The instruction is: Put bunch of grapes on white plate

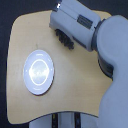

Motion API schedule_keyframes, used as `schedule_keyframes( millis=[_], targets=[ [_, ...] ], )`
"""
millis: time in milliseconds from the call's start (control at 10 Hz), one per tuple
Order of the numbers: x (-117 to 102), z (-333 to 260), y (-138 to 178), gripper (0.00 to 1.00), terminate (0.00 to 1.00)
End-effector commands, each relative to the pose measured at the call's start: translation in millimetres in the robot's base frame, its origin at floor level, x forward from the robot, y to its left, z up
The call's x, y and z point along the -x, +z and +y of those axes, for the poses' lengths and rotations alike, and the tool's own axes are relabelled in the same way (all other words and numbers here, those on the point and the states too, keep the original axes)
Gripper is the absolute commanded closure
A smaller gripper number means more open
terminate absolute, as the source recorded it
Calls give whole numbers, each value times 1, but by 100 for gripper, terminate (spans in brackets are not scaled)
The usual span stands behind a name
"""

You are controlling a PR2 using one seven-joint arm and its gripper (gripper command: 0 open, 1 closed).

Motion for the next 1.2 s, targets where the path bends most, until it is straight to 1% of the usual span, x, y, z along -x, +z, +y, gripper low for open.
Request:
schedule_keyframes(
  millis=[0,900,1000,1100],
  targets=[
    [-6,-12,-1,100,0],
    [-6,-33,10,100,0],
    [-5,-36,20,100,0],
    [-13,-37,43,100,0]
  ],
)
